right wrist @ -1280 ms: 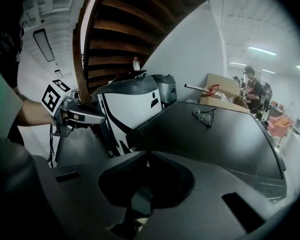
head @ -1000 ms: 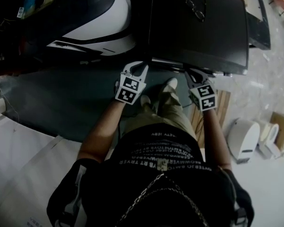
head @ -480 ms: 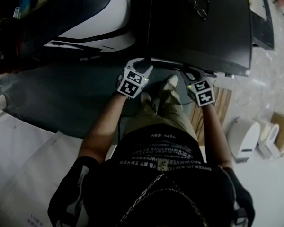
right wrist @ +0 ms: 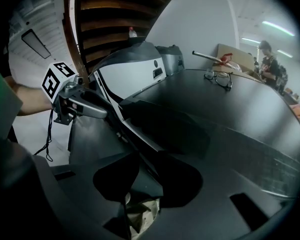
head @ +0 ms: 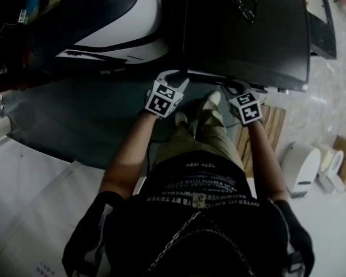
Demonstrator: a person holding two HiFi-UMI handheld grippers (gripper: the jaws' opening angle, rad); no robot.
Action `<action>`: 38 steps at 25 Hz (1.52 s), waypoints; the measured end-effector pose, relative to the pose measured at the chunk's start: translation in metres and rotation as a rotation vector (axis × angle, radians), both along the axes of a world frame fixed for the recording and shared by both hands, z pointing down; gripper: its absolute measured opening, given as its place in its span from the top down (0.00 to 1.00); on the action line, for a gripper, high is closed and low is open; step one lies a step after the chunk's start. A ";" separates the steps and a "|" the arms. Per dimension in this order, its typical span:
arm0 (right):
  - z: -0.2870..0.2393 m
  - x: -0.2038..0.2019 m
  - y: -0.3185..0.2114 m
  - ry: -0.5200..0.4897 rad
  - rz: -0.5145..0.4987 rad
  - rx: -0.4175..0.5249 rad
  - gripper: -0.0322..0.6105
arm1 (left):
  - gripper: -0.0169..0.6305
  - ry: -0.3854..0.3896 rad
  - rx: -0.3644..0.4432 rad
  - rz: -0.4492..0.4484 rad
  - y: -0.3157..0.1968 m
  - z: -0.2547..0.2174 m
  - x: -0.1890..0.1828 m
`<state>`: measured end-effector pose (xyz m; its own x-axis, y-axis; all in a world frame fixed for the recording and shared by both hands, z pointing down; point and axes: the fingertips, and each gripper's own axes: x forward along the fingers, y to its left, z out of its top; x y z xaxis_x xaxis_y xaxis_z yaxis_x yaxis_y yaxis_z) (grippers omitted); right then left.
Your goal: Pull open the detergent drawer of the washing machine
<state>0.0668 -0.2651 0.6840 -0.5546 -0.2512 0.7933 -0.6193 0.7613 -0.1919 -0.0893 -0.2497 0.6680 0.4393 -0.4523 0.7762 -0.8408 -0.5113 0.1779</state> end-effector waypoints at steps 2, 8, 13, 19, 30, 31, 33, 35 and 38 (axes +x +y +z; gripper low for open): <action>0.000 -0.001 0.003 0.006 0.007 -0.001 0.80 | 0.77 0.002 -0.025 0.016 0.004 0.000 -0.001; 0.001 0.003 0.024 0.021 0.030 -0.010 0.80 | 0.77 -0.012 -0.059 0.063 0.026 0.001 0.003; 0.003 0.005 0.045 0.026 0.048 -0.019 0.80 | 0.77 -0.002 -0.063 0.069 0.047 0.002 0.004; 0.004 0.008 0.062 0.031 0.072 -0.026 0.79 | 0.77 0.000 -0.073 0.088 0.065 0.002 0.007; 0.007 0.012 0.092 0.036 0.101 -0.040 0.79 | 0.77 -0.001 -0.098 0.132 0.098 0.003 0.013; 0.008 0.013 0.095 0.039 0.103 -0.039 0.79 | 0.77 0.001 -0.099 0.135 0.101 0.003 0.013; 0.007 0.014 0.100 0.043 0.108 -0.036 0.79 | 0.77 0.005 -0.115 0.152 0.109 0.003 0.015; 0.005 0.014 0.104 0.037 0.122 -0.036 0.79 | 0.78 0.006 -0.173 0.229 0.128 0.006 0.026; 0.004 0.013 0.106 0.034 0.145 -0.037 0.78 | 0.78 -0.017 -0.190 0.332 0.163 0.019 0.047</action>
